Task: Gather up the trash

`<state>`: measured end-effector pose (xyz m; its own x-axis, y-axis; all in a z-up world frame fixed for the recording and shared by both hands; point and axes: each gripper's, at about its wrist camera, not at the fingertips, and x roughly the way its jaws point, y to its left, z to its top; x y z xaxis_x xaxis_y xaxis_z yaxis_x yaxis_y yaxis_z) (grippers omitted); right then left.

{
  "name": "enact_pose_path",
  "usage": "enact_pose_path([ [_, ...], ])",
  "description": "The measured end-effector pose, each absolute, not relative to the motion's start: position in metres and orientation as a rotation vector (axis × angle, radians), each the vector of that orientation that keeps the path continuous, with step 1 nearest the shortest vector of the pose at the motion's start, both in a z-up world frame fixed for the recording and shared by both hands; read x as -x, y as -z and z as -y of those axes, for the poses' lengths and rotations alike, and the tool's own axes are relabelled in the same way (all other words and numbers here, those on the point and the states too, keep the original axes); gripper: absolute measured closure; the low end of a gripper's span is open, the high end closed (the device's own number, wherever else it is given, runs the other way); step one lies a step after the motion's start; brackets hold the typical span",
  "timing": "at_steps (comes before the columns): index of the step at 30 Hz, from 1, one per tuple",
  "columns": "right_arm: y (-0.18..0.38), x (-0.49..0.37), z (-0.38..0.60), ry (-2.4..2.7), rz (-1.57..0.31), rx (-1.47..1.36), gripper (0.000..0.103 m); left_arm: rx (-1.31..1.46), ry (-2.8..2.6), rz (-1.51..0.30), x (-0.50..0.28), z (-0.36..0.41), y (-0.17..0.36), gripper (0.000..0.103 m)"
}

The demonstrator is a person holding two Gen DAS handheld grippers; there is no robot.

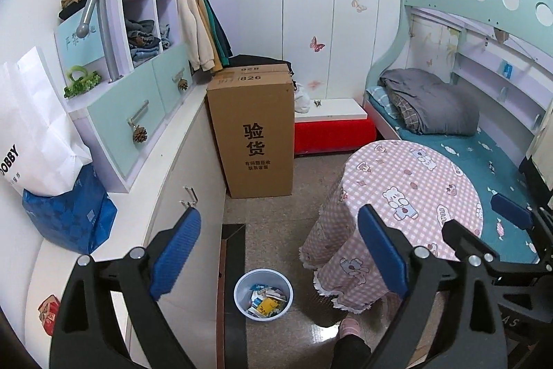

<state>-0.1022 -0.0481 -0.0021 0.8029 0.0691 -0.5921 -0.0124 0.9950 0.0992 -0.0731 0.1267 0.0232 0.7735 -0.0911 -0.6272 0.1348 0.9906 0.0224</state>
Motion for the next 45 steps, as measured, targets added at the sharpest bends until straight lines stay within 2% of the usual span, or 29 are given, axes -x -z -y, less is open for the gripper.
enact_pose_path([
  [45,0.004,0.098,0.041,-0.055,-0.647,-0.078,0.012,-0.069,0.138,-0.663,0.066,-0.129,-0.025,0.013],
])
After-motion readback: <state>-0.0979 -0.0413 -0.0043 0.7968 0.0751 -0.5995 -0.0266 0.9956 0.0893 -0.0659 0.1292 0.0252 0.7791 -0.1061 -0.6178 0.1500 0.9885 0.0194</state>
